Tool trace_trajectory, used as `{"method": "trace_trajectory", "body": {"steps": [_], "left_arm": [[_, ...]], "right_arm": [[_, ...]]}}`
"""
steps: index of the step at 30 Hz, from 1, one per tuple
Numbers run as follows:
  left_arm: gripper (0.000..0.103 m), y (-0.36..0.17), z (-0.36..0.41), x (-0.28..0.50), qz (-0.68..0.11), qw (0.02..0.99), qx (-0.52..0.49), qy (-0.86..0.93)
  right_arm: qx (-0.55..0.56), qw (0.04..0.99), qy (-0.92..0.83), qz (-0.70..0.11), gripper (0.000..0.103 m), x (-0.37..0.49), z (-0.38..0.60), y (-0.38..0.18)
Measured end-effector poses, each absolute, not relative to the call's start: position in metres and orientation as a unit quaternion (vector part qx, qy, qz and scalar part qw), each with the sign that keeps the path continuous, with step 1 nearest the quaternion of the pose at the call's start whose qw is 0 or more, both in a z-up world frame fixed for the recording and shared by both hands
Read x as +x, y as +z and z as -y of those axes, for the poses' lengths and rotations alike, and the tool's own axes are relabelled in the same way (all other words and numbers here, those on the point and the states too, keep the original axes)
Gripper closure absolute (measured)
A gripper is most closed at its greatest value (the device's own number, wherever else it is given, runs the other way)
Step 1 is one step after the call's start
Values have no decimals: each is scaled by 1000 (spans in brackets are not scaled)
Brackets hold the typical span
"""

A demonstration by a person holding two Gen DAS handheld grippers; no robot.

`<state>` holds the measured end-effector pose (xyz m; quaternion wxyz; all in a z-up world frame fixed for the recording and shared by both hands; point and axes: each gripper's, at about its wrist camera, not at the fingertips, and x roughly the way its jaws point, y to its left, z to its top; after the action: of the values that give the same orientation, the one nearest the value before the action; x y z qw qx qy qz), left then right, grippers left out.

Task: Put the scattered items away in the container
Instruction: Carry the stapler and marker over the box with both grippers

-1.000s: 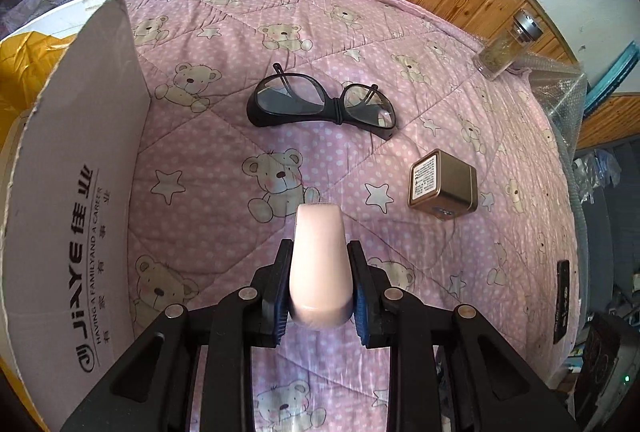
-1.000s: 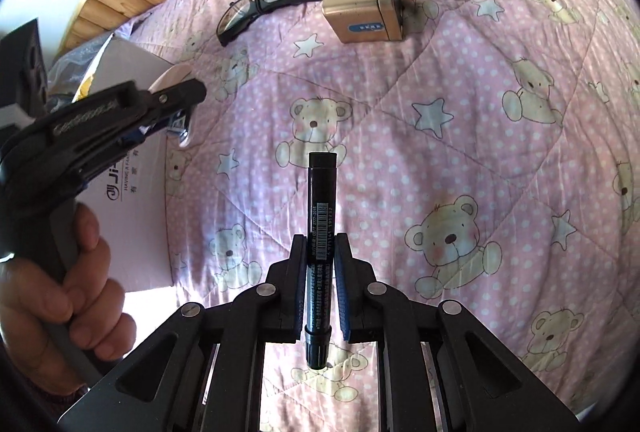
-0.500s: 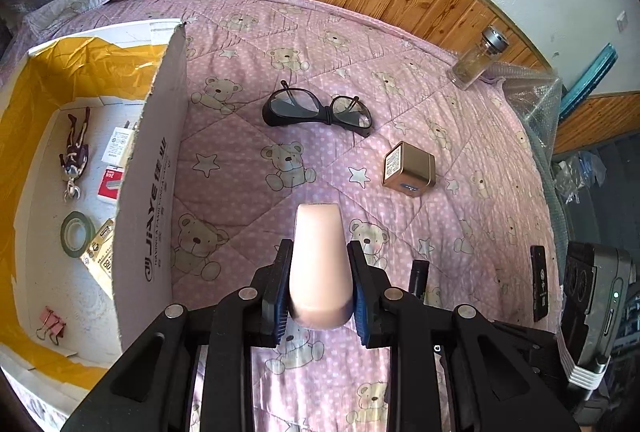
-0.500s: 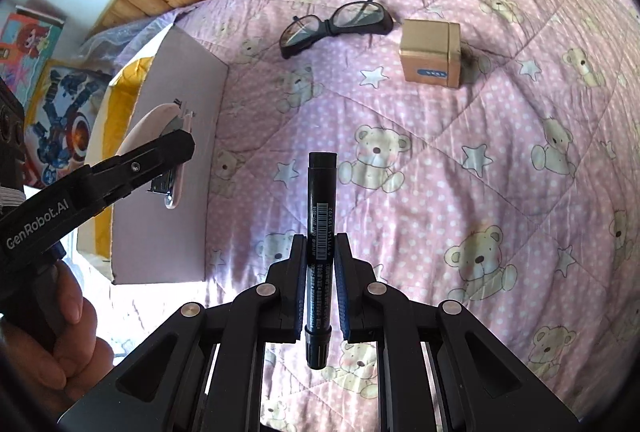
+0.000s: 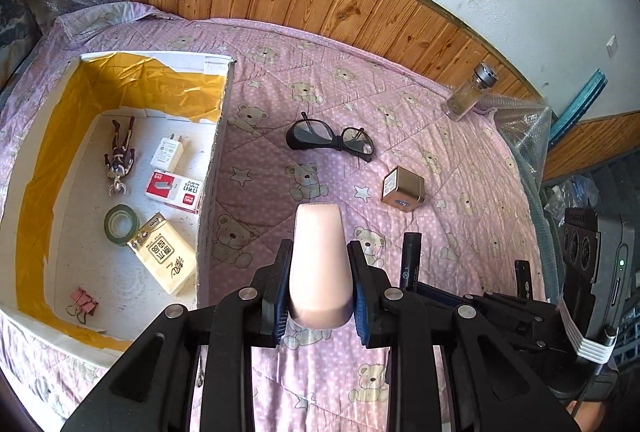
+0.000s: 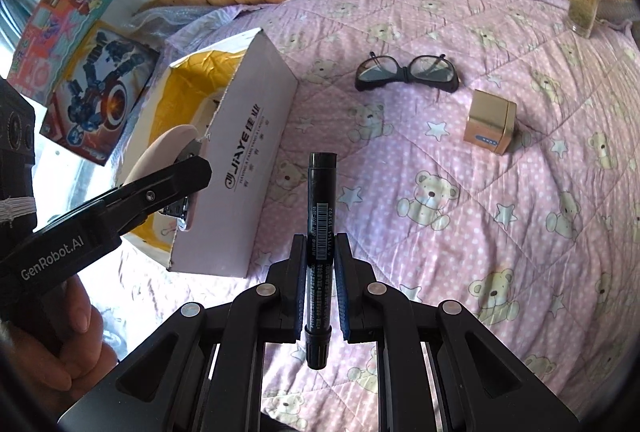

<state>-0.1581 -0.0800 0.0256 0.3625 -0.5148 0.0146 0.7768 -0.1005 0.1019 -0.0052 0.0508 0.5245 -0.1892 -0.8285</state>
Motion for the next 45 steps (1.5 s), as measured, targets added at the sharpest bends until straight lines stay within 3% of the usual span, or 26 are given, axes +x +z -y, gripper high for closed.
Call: {"method": "trace_trajectory", "body": {"steps": [27, 45], "left_arm": [[76, 50, 188, -175, 62, 273, -493, 824], [76, 32, 231, -210, 101, 202, -502, 835]], "right_arm": [[492, 169, -848, 104, 89, -145, -9, 61], [502, 216, -833, 89, 89, -194, 53, 59]]}}
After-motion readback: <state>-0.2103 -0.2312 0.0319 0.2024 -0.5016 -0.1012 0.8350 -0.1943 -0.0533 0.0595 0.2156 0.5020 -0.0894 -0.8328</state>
